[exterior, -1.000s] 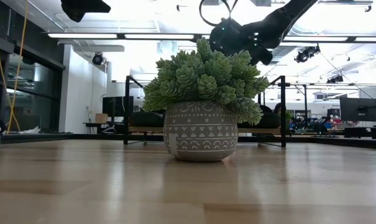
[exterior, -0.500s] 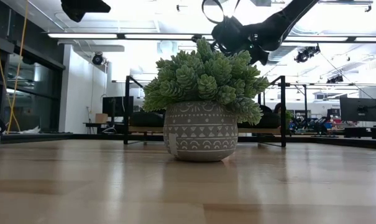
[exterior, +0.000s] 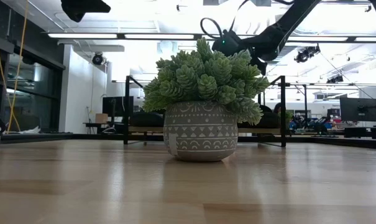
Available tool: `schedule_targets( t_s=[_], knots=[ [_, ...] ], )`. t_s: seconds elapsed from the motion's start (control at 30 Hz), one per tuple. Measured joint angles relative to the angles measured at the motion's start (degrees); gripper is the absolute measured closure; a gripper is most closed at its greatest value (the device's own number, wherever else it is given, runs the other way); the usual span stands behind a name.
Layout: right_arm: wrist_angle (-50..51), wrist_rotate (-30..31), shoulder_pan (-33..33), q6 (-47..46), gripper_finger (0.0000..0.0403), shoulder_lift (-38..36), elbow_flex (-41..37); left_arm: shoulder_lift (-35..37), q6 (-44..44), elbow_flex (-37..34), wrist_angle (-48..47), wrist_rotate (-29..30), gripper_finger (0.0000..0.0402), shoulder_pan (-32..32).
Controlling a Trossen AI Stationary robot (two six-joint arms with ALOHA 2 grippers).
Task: Pick and place slides into the shelf
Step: Put the black slide on the shelf, then return to Home Position
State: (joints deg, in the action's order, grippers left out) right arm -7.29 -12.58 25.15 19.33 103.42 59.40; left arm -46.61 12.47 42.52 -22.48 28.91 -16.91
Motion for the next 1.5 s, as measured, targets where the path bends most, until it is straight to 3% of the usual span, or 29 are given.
schedule_targets(
  t_s=[0.4, 0.63, 0.8, 0.97, 1.5],
  knots=[
    [-0.74, 0.26, 1.59, -1.90, 0.0169, 0.00, 0.00, 0.00, 0.00, 0.00, 0.00, 0.00, 0.0204, 0.01],
    [-0.74, 5.49, 1.57, -2.45, 0.0169, 0.00, 0.00, 0.00, 0.02, 0.00, 0.00, 0.00, 0.0204, 0.00],
    [-0.76, 4.42, 1.46, -2.43, 0.0169, 0.08, 0.00, 0.00, 0.02, 0.00, 0.00, 0.00, 0.0204, 0.01],
    [-1.46, -2.40, 1.34, -2.60, 0.0169, 0.11, 0.00, 0.00, 0.02, 0.00, 0.00, 0.00, 0.0204, 0.02],
    [-5.03, -2.49, -1.95, -3.89, 0.0169, 0.20, 1.00, 0.00, 0.03, 0.00, 0.00, 0.00, 0.0204, 0.02]
  ],
)
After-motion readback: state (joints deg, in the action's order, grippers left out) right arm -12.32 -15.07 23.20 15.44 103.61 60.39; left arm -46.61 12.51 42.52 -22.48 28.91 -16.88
